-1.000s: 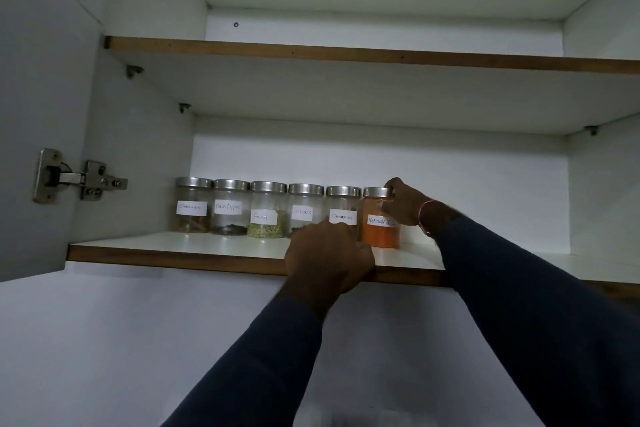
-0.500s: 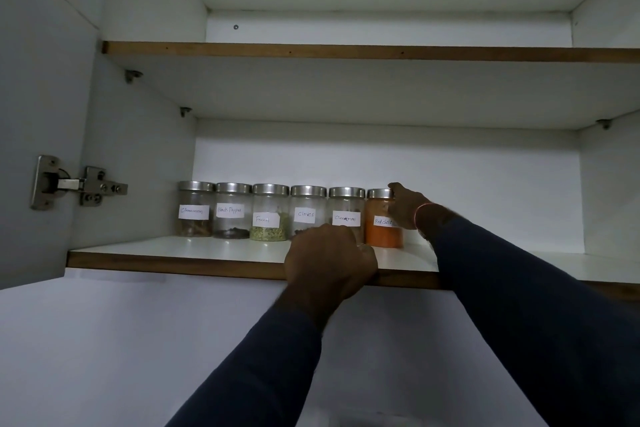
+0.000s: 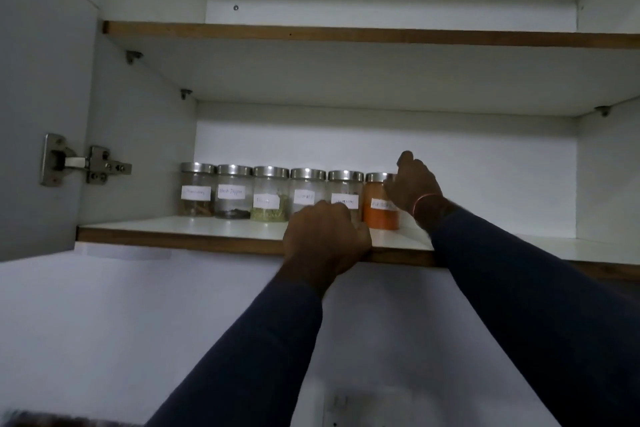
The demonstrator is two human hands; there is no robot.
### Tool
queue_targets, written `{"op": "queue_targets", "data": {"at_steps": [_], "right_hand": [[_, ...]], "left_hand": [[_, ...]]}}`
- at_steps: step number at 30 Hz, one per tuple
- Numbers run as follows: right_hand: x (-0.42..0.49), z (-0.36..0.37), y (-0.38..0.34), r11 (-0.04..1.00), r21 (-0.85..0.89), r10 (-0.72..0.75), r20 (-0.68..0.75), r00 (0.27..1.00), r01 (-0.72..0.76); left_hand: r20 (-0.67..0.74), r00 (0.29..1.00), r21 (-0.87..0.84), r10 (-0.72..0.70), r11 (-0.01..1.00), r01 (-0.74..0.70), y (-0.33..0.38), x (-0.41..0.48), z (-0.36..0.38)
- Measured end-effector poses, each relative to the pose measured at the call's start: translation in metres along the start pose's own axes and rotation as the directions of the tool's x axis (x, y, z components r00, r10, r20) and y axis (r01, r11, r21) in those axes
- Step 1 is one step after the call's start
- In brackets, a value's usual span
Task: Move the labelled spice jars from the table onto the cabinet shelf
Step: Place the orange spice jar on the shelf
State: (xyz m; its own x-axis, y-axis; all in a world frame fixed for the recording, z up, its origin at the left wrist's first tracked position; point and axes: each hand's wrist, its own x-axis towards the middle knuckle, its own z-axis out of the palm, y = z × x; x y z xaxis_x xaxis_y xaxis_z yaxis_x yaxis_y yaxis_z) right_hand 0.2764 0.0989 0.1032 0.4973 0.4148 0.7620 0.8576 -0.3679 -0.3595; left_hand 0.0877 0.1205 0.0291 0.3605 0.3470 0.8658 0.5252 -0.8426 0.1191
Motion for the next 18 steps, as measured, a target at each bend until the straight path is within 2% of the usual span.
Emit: {"op": "queue_targets", "data": {"at_steps": [4, 8, 10, 12, 13, 14, 15, 16, 17, 18], "right_hand": [[-0.053, -0.032, -0.021, 0.987, 0.02, -0.159, 0.06, 0.985, 0.158], [-0.152, -0.069, -0.021, 0.906, 0.119, -0.395, -0.108, 0.912, 0.407], [-0.221, -0.084, -0.002, 0.888, 0.236, -0.384, -0.097, 0.918, 0.396], [-0.3, -0.084, 0.029, 0.889, 0.333, -0.34, 0.02, 0.94, 0.314], [-0.339, -0.078, 0.045, 0.888, 0.395, -0.296, 0.098, 0.95, 0.235], [-0.376, -0.068, 0.062, 0.886, 0.448, -0.224, 0.194, 0.955, 0.117], [-0.422, -0.054, 0.083, 0.885, 0.464, -0.12, 0.31, 0.943, -0.04], [-0.459, -0.039, 0.101, 0.877, 0.448, -0.027, 0.402, 0.915, -0.171], [-0.503, -0.027, 0.119, 0.875, 0.384, 0.074, 0.498, 0.864, -0.296], [-0.54, -0.014, 0.134, 0.862, 0.317, 0.16, 0.57, 0.806, -0.395]], "left_hand": [[0.001, 0.999, -0.015, -0.04, 0.999, 0.04, 0.002, -0.001, -0.002], [0.064, 0.998, 0.09, -0.015, 0.996, 0.01, 0.005, -0.009, -0.01], [0.123, 0.992, 0.033, -0.039, 0.999, 0.035, 0.006, -0.019, -0.012], [0.046, 0.998, -0.14, 0.04, 0.99, -0.033, 0.005, -0.042, -0.009], [-0.059, 0.995, -0.241, 0.085, 0.966, -0.097, 0.006, -0.061, -0.006], [-0.166, 0.981, -0.318, 0.104, 0.936, -0.153, 0.009, -0.089, -0.003], [-0.189, 0.978, -0.425, 0.09, 0.89, -0.165, 0.016, -0.133, 0.005], [-0.13, 0.989, -0.528, 0.065, 0.84, -0.124, 0.023, -0.176, 0.013], [0.04, 0.998, -0.62, 0.044, 0.785, -0.009, 0.032, -0.232, 0.021], [0.239, 0.97, -0.663, 0.041, 0.737, 0.133, 0.04, -0.285, 0.029]]}}
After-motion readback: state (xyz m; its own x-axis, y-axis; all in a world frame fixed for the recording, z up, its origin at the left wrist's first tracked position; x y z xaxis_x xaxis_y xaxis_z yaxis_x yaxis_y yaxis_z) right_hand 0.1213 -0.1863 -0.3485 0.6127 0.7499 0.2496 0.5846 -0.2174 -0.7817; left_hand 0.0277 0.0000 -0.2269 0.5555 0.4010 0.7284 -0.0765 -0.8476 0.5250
